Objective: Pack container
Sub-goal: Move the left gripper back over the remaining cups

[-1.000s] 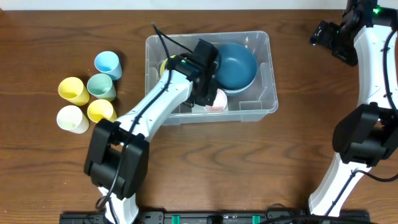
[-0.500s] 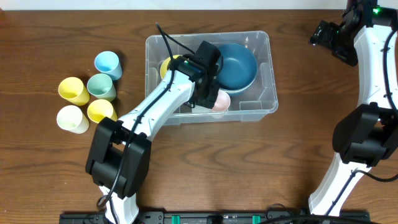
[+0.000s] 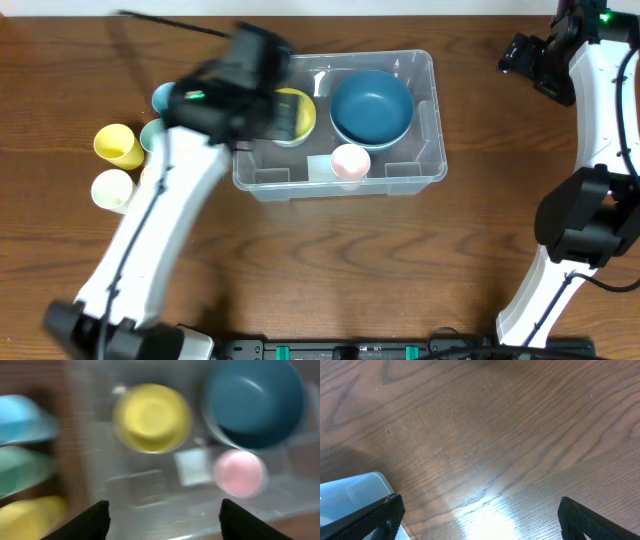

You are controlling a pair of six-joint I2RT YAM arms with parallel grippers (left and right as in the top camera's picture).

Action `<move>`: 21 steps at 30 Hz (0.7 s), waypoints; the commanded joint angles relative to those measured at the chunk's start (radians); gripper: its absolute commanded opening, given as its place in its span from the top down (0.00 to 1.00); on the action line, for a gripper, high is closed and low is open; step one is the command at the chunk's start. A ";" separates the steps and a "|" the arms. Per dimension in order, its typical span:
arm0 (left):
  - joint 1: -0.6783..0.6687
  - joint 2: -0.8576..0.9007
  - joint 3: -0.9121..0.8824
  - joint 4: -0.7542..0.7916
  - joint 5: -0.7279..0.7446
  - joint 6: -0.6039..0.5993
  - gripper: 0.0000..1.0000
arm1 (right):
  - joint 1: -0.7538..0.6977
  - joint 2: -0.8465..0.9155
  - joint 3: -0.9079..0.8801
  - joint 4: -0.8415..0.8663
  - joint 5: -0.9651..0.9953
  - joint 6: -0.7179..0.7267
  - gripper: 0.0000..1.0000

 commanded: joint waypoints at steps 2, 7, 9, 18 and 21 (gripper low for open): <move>0.156 0.007 -0.003 -0.035 -0.111 0.001 0.28 | 0.007 -0.003 0.005 0.000 -0.003 0.012 0.01; 0.306 0.040 -0.004 -0.025 -0.092 -0.036 0.28 | 0.007 -0.003 0.005 0.000 -0.003 0.012 0.01; 0.338 0.065 -0.004 -0.010 -0.092 -0.035 0.28 | 0.006 -0.003 0.005 0.000 -0.003 0.012 0.01; 0.365 0.241 -0.004 0.206 -0.092 0.023 0.28 | 0.007 -0.003 0.005 0.000 -0.003 0.012 0.01; 0.365 0.303 -0.004 0.264 -0.092 0.047 0.28 | 0.007 -0.003 0.005 0.000 -0.003 0.012 0.01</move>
